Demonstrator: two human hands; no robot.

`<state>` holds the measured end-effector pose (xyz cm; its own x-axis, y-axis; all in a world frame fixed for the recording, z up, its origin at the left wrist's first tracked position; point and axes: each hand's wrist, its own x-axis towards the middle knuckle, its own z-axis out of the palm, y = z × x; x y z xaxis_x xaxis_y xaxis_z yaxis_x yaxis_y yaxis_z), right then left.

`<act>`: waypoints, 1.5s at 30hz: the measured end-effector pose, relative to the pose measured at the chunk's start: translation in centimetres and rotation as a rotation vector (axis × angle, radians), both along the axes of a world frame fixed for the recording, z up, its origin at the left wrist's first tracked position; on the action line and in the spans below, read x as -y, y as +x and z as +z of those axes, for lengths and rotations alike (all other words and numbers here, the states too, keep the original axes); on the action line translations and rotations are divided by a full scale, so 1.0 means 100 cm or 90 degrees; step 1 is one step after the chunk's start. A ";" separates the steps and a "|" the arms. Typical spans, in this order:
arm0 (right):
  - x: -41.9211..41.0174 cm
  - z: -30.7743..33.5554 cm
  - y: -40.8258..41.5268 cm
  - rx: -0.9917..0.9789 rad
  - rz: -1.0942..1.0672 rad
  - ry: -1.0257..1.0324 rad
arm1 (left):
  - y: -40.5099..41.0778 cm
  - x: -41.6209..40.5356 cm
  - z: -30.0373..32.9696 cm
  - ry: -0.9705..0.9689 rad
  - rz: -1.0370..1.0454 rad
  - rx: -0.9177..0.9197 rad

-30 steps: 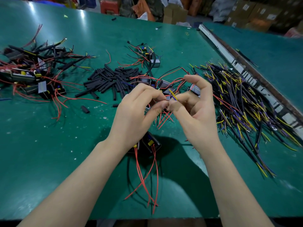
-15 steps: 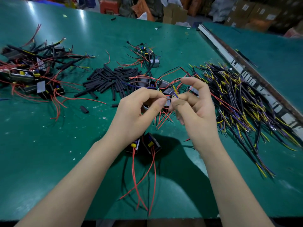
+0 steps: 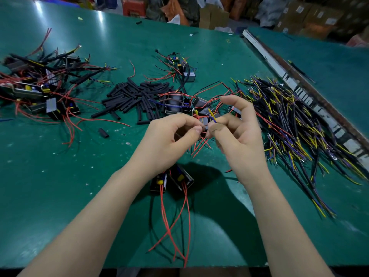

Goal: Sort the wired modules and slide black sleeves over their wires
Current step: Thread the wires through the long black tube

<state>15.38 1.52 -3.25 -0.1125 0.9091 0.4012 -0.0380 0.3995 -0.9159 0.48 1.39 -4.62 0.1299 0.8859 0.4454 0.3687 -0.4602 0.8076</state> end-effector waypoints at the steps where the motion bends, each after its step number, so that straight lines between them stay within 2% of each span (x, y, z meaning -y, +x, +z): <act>1: 0.000 -0.001 0.000 0.004 -0.006 -0.001 | 0.000 0.000 0.000 0.023 0.006 -0.024; 4: -0.002 -0.002 0.000 0.019 -0.024 0.000 | -0.001 -0.001 0.000 0.051 0.015 -0.052; 13: -0.003 -0.007 0.000 0.046 -0.034 0.030 | 0.000 0.002 0.002 -0.042 0.015 0.023; 19: -0.003 -0.012 -0.002 0.085 -0.025 0.059 | 0.002 0.003 -0.001 0.019 0.090 -0.007; 33: -0.006 -0.006 0.003 0.017 -0.062 0.016 | 0.000 0.000 -0.001 -0.074 -0.012 0.045; 41: -0.006 -0.004 0.004 -0.011 -0.064 -0.007 | -0.001 -0.003 -0.004 -0.073 -0.040 0.029; 45: -0.009 -0.001 0.008 -0.066 -0.103 -0.009 | -0.002 -0.003 -0.007 -0.044 -0.033 -0.020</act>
<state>16.14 2.37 -3.30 0.0768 0.9175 0.3902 -0.0680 0.3953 -0.9160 0.30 1.70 -5.30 0.1894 0.9058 0.3790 0.3717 -0.4234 0.8262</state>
